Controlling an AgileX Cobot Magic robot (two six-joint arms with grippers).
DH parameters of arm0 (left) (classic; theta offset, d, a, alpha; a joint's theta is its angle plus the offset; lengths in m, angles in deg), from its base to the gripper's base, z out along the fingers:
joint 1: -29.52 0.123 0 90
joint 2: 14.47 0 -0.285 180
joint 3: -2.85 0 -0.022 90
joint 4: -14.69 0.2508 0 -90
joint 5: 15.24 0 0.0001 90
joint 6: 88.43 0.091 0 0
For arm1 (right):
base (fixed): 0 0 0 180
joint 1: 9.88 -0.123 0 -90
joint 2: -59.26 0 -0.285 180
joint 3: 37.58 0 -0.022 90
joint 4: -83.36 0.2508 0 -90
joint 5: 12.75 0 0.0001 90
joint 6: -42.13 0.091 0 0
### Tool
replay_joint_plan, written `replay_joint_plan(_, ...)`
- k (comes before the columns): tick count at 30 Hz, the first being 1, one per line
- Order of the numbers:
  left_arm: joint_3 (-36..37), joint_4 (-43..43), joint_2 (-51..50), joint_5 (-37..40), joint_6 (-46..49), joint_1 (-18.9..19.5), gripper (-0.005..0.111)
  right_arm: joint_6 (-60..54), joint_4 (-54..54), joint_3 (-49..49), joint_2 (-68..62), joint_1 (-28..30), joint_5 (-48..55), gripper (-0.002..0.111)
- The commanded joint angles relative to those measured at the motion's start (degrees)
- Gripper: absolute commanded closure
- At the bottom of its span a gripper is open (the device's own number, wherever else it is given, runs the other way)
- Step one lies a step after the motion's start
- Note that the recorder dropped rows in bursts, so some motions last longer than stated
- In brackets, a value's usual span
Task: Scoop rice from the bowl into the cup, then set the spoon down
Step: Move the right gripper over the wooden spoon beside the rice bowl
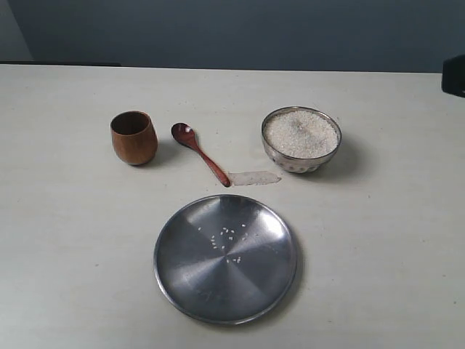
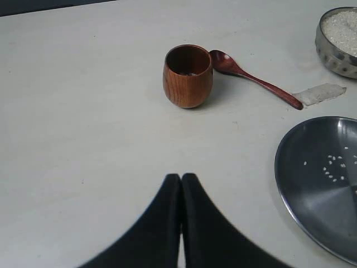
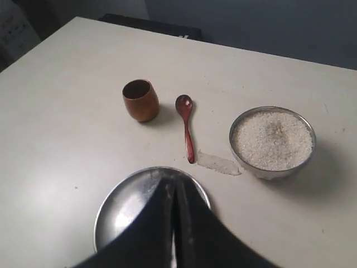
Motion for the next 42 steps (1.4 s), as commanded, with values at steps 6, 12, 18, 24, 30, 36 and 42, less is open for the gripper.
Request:
replay_joint_plan(6,-0.35,-0.01,-0.12,-0.02,-0.04,-0.37,0.106,4.36,2.66,2.1,-4.92,-0.17,-8.01,0.109)
replay_joint_plan(12,-0.35,-0.01,-0.12,-0.02,-0.04,-0.37,0.106,-10.34,9.56,4.29,-10.04,-4.27,-9.69,0.109)
replay_joint_plan(18,-0.35,-0.01,-0.12,-0.02,-0.04,-0.37,0.106,-16.94,11.44,4.29,-16.44,-9.5,-13.48,0.109)
replay_joint_plan(24,-0.35,-0.01,-0.12,-0.02,-0.04,-0.37,0.106,-15.72,-2.56,4.29,-21.75,-16.0,-20.5,0.109)
replay_joint_plan(30,-0.35,-0.01,-0.12,-0.02,-0.04,-0.37,0.106,-11.1,-11.57,4.29,-26.65,-19.86,-25.45,0.109)
replay_joint_plan(36,-0.35,-0.01,-0.12,-0.02,-0.04,-0.37,0.106,4.7,-22.15,4.29,-29.49,-20.84,-35.42,0.109)
replay_joint_plan(42,-0.35,-0.01,-0.12,-0.02,-0.04,-0.37,0.106,14.15,-24.99,4.29,-31.79,-20.84,-47.11,0.109)
